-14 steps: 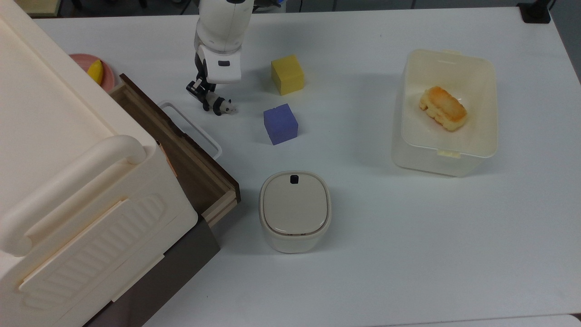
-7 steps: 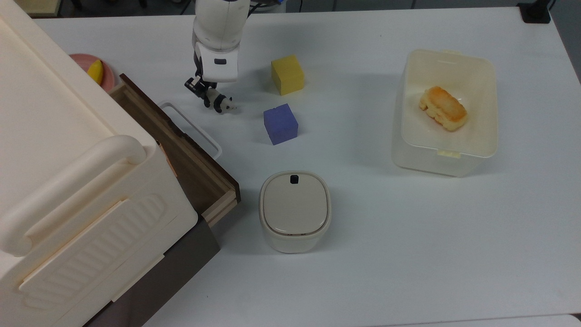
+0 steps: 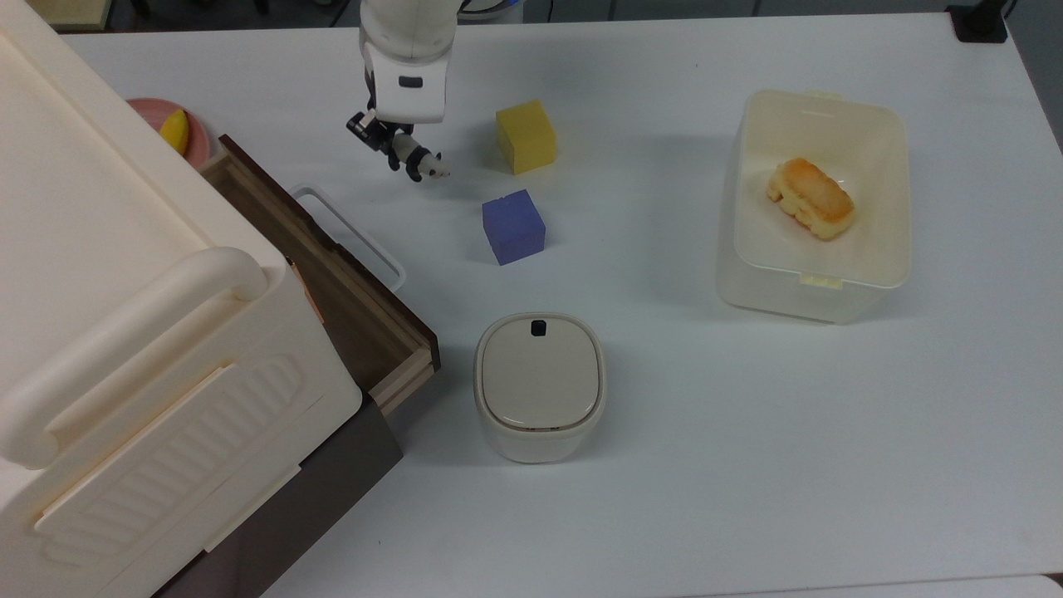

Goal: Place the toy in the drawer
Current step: 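Lift the panda toy up off the table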

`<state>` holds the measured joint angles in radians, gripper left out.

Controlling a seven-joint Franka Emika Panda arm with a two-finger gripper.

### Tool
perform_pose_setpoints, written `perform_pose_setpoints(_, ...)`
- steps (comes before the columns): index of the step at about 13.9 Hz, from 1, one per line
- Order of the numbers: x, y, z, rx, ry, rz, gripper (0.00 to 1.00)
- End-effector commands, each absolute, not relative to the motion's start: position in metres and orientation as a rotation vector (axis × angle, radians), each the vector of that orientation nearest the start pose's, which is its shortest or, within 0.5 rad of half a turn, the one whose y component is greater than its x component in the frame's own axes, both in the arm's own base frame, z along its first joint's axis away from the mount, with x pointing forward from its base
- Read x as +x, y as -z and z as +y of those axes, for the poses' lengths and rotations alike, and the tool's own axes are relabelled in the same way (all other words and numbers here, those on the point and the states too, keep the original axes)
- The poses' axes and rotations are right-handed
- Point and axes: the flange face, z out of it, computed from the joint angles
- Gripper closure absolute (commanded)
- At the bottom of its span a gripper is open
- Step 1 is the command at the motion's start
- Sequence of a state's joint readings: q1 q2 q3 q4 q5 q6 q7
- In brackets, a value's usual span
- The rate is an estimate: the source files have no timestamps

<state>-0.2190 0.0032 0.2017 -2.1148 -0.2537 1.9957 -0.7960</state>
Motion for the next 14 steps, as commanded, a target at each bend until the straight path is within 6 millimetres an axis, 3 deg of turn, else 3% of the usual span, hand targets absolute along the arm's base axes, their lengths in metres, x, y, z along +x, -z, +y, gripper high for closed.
perform_pose_setpoints(1, 0.524, -0.457, -0.003, -2.952, -0.316, -1.37, 1.0)
perform_pose_setpoints(5, 0.526, -0.523, -0.001, -3.006, -0.24, -1.274, 1.0)
perform_pose_setpoints(7, 0.531, -0.545, -0.013, -3.04, -0.171, -1.237, 1.0)
perform_pose_setpoints(12, 0.541, -0.565, -0.059, -3.1, -0.09, -1.124, 1.0)
perform_pose_setpoints(14, 0.555, -0.572, -0.076, -3.133, -0.013, -1.102, 1.0)
